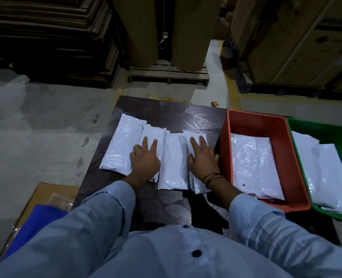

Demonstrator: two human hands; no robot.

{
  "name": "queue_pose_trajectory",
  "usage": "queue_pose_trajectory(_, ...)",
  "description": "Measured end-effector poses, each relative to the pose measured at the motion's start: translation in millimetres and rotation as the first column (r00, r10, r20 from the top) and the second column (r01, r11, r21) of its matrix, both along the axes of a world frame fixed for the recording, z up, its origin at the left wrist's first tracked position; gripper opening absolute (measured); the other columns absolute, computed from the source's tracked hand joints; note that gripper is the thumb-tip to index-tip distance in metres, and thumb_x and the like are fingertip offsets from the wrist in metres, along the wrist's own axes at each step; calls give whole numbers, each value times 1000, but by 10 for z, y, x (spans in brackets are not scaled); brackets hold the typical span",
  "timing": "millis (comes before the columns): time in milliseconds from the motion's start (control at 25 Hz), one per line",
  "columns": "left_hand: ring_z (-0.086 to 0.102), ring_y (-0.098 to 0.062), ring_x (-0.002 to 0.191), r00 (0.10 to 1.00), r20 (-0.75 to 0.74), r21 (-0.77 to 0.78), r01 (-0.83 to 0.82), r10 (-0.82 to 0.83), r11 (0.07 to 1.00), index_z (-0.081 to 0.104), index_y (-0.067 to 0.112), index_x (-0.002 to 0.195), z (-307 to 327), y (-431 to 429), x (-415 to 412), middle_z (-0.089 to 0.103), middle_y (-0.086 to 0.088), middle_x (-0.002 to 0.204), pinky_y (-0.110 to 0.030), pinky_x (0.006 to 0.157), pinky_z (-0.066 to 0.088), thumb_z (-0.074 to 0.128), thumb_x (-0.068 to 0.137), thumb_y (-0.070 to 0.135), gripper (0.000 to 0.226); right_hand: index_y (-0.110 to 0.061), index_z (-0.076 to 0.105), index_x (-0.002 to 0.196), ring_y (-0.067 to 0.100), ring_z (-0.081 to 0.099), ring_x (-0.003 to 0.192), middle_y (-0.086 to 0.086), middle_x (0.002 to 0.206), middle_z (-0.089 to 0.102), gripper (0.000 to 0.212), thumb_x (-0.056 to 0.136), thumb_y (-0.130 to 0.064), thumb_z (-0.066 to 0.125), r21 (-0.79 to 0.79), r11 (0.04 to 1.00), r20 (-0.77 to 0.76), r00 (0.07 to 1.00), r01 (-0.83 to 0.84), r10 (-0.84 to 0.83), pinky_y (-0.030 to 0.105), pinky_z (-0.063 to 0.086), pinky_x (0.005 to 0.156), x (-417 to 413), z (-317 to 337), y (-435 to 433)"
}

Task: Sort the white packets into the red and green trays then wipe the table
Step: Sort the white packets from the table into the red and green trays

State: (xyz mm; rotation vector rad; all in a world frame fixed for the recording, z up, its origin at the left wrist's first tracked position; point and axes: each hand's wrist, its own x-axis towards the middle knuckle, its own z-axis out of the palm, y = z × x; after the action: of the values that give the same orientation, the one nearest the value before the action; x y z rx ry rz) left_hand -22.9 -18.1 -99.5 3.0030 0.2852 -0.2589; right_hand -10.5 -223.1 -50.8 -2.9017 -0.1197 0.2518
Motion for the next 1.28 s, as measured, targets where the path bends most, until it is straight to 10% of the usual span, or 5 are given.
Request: queue_pose_trajectory(1280, 17, -46, 144, 961, 275, -284, 67, 15, 956, 19, 28, 160, 955, -1153, 201, 2, -11, 169, -59, 114, 23, 48, 102, 25, 64, -33, 23, 153, 43, 32, 134, 5, 164, 14, 57, 99, -37, 40, 6, 998, 335, 940, 68, -66, 60, 31, 101, 304, 1041, -1051)
